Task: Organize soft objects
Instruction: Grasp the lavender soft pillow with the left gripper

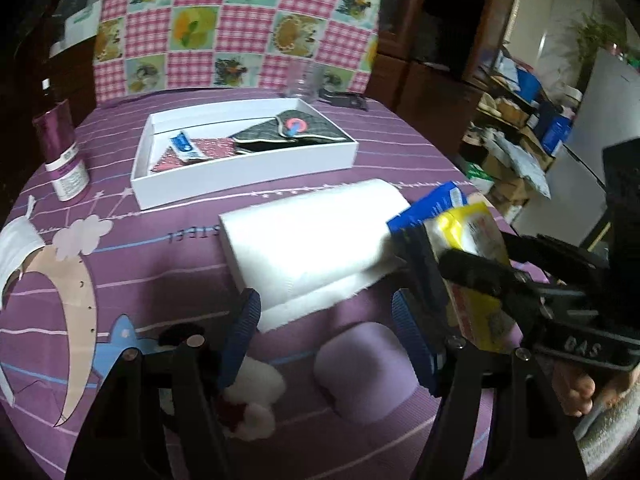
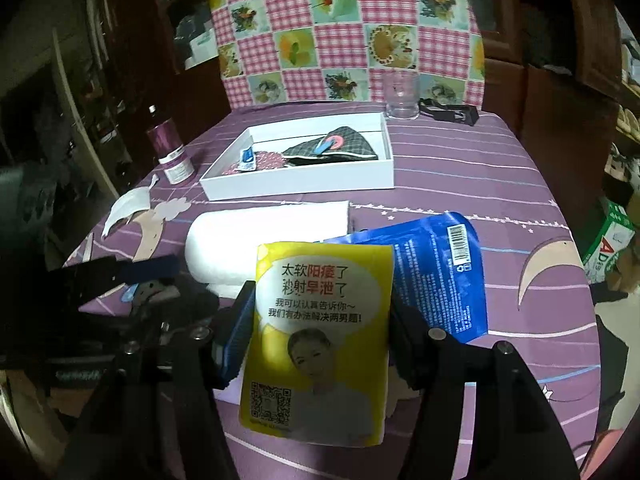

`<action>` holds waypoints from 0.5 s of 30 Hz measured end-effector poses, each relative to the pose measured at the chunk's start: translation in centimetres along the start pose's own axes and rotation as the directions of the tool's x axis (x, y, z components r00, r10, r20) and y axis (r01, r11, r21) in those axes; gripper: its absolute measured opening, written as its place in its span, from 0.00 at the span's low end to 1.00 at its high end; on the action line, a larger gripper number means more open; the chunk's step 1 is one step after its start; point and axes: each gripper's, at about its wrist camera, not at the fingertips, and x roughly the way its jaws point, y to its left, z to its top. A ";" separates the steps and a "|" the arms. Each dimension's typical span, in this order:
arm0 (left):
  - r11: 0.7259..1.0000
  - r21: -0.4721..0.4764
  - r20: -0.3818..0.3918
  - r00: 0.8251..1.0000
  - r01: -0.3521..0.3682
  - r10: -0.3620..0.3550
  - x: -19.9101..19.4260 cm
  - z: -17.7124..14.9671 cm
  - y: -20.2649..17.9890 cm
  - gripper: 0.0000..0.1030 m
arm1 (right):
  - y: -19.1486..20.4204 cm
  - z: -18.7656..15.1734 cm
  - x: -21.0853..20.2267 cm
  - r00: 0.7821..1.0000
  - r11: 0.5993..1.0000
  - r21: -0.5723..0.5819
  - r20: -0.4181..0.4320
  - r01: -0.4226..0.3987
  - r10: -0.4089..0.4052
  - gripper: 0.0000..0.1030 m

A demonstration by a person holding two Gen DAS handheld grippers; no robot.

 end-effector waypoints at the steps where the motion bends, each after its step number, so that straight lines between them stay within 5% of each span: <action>1: 1.000 0.004 -0.002 1.000 0.003 -0.003 0.0 0.0 -0.1 0.67 | 0.0 0.0 0.0 1.000 1.000 0.004 0.002 0.002 -0.002 0.59; 15: 0.984 0.127 -0.150 0.983 0.121 -0.102 1.6 -1.5 -3.2 0.60 | -0.3 0.0 0.0 1.000 1.000 0.009 -0.003 0.024 -0.024 0.59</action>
